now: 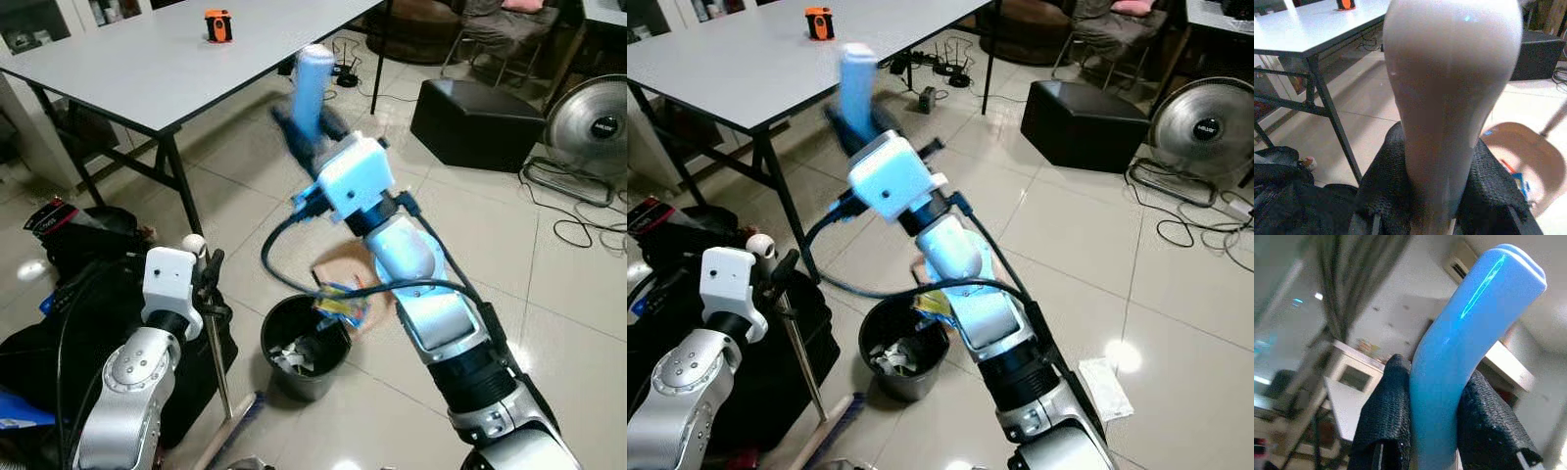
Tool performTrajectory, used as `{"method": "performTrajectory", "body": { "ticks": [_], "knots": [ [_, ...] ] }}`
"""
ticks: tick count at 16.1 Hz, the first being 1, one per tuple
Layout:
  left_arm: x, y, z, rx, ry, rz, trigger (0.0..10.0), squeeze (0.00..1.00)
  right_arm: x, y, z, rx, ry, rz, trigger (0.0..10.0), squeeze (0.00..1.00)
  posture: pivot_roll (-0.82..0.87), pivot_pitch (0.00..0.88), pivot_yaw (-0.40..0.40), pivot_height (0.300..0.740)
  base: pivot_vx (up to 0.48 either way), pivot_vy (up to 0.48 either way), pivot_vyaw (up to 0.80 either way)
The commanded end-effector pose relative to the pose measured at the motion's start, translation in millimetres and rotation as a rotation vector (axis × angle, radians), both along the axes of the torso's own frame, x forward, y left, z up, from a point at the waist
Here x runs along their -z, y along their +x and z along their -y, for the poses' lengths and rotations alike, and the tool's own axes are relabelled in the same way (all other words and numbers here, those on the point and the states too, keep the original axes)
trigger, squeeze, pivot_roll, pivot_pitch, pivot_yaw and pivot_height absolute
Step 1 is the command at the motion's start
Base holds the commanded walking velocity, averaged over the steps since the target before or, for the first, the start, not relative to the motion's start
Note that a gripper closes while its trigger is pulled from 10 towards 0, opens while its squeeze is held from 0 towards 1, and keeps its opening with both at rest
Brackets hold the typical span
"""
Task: Sweep floor
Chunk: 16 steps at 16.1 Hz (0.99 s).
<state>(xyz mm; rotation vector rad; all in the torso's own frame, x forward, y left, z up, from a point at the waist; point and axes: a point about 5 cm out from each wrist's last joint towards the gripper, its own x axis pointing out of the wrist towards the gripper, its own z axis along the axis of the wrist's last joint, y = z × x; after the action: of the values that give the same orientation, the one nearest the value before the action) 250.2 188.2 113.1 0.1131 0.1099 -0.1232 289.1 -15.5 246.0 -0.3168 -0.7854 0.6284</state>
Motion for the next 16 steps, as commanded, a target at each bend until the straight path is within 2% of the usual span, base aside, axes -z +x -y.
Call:
{"method": "performTrajectory", "body": {
  "ticks": [1, 3, 10, 11, 13, 15, 16],
  "knots": [
    [-9, 1.7, 1.5, 0.008, 0.007, 0.037, 10.0, 0.0, -11, -6.4, -7.7, -0.053, -0.024, 0.081, 10.0, 0.0, 0.0, 0.019, -0.004, 0.74, 0.0, 0.0, 0.0],
    [-9, 1.6, 1.4, 0.008, 0.008, 0.037, 10.0, 0.0, -3, -11.0, -16.3, -0.085, -0.085, 0.102, 10.0, 0.0, 0.01, 0.021, -0.006, 0.74, 0.0, 0.0, 0.0],
    [-9, 1.0, 0.6, 0.007, 0.011, 0.037, 10.0, 0.0, 11, -27.9, -42.5, -0.246, -0.131, 0.113, 10.0, 0.0, 0.01, 0.024, -0.004, 0.74, 0.0, 0.0, 0.0],
    [-10, 1.1, 0.5, 0.008, 0.012, 0.036, 10.0, 0.0, 18, -33.9, -47.9, -0.279, -0.169, 0.116, 10.0, 0.0, 0.01, 0.024, -0.004, 0.74, 0.0, 0.0, 0.0],
    [-10, 1.1, 0.7, 0.007, 0.011, 0.037, 10.0, 0.0, 17, -30.6, -43.8, -0.236, -0.174, 0.132, 10.0, 0.0, 0.01, 0.024, -0.003, 0.74, 0.0, 0.0, 0.0],
    [-10, 1.8, 1.7, 0.012, 0.013, 0.041, 10.0, 0.0, -2, -11.5, -21.1, -0.077, -0.136, 0.159, 10.0, 0.0, 0.01, 0.022, -0.001, 0.74, 0.0, 0.0, 0.0],
    [-12, 3.5, 3.8, 0.034, 0.007, 0.049, 10.0, 0.0, -18, 3.5, 4.4, 0.055, -0.065, 0.142, 10.0, 0.0, 0.0, 0.021, 0.005, 0.74, 0.0, 0.0, 0.0]
  ]
}}
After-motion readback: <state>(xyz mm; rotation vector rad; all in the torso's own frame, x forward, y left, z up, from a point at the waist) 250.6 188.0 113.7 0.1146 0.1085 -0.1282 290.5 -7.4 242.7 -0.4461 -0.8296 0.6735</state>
